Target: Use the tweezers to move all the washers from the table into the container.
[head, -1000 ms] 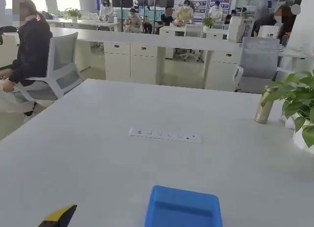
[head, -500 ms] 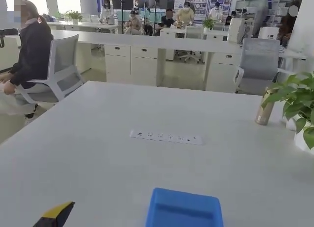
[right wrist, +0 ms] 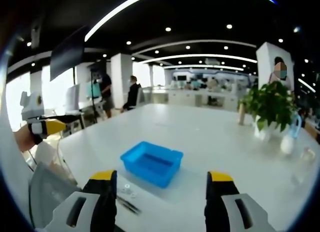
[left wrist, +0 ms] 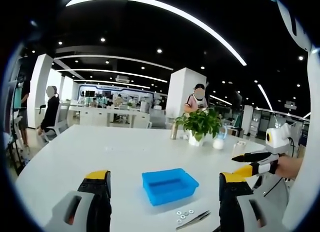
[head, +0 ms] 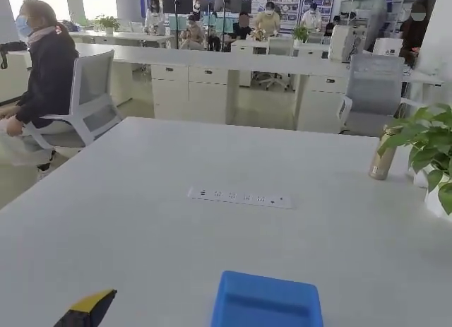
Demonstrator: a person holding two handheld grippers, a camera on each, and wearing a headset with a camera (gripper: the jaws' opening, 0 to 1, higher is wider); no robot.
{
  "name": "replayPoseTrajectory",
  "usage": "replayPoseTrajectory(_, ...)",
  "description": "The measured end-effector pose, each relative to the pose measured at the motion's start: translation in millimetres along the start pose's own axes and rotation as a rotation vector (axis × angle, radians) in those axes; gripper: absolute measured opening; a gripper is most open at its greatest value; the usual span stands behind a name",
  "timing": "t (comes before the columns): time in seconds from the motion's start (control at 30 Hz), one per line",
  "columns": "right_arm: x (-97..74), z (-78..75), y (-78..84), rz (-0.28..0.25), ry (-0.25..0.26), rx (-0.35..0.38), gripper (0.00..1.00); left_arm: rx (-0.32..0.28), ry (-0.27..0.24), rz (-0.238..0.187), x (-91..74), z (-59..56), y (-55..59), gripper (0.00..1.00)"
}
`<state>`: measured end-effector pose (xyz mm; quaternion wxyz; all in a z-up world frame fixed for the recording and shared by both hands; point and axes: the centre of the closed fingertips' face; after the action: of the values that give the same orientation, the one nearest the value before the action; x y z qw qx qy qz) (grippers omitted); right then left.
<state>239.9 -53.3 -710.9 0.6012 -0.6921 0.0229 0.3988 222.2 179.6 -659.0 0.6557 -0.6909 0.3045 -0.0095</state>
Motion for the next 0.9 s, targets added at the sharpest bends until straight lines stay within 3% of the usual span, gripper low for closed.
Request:
replayPoseTrajectory(0.07, 0.1, 2.3, 0.5, 0.006, -0.004, -0.011, 0.68, -0.009, 0.023, 0.004, 2.6, 0.2, 1.7, 0.89)
replayPoseTrajectory(0.13, 1.1, 5.6, 0.5, 0.009, -0.018, -0.013, 0.67, -0.02, 0.096, -0.014, 6.0, -9.0, -0.8, 0.88)
replayPoseTrajectory(0.17, 2.3, 8.1, 0.0, 0.01, -0.031, -0.015, 0.66, -0.01, 0.112, 0.037, 9.6, -8.8, 7.5, 0.83)
replayPoseTrajectory(0.23, 4.9, 12.6, -1.0, 0.012, -0.053, -0.032, 0.63, 0.064, 0.121, 0.102, 16.3, -8.9, 18.7, 0.79)
replayPoseTrajectory(0.3, 8.1, 16.9, 0.3, 0.028, -0.072, -0.056, 0.59, 0.097, 0.144, 0.169, 21.3, -11.2, 30.5, 0.74)
replayPoseTrajectory(0.37, 13.1, 26.5, 7.0, 0.064, -0.123, -0.114, 0.5, 0.113, 0.166, 0.195, 26.9, -14.6, 37.7, 0.66)
replayPoseTrajectory(0.4, 17.2, 32.9, 15.0, 0.094, -0.178, -0.121, 0.45, 0.117, 0.177, 0.207, 31.5, -17.3, 42.3, 0.63)
replayPoseTrajectory(0.43, 20.1, 37.8, 19.6, 0.108, -0.218, -0.113, 0.41, 0.135, 0.203, 0.24, 34.1, -22.0, 50.0, 0.61)
replayPoseTrajectory(0.47, 25.0, 41.4, 24.8, 0.125, -0.253, -0.098, 0.36, 0.163, 0.23, 0.3, 39.3, -26.5, 62.2, 0.58)
replayPoseTrajectory(0.5, 27.5, 43.4, 28.7, 0.144, -0.27, -0.091, 0.33, 0.172, 0.236, 0.309, 41.2, -27.9, 64.3, 0.57)
replayPoseTrajectory(0.57, 31.5, 49.0, 33.8, 0.171, -0.3, -0.113, 0.32, 0.228, 0.296, 0.364, 49.0, -37.5, 76.3, 0.53)
replayPoseTrajectory(0.6, 34.7, 49.5, 39.8, 0.206, -0.297, -0.158, 0.31, 0.242, 0.325, 0.401, 53.4, -41.0, 83.4, 0.51)
replayPoseTrajectory(0.67, 39.3, 49.7, 48.7, 0.252, -0.293, -0.223, 0.29, 0.278, 0.358, 0.434, 60.4, -44.6, 90.3, 0.43)
replayPoseTrajectory(0.7, 45.6, 48.2, 62.1, 0.294, -0.302, -0.251, 0.28, 0.292, 0.374, 0.45, 61.6, -46.5, 93.7, 0.39)
replayPoseTrajectory(0.77, 52.0, 48.5, 73.5, 0.354, -0.308, -0.298, 0.28, 0.282, 0.395, 0.479, 68.6, -47.3, 100.4, 0.37)
replayPoseTrajectory(0.83, 59.0, 45.9, 92.0, 0.447, -0.313, -0.33, 0.27, 0.279, 0.433, 0.533, 72.9, -48.9, 113.1, 0.36)
replayPoseTrajectory(0.9, 65.7, 42.3, 110.5, 0.536, -0.325, -0.375, 0.26, 0.322, 0.442, 0.582, 78.3, -47.2, 128.0, 0.33)
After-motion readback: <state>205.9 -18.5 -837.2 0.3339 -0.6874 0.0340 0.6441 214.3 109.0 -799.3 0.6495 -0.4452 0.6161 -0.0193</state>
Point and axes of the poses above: the centre of the closed fingertips' face, and the gripper's own axes: x roughly forward along the fingers, z roughly to its left, y roughly out of its underside, and after that the axes turned 14 degrees about z, right-handed
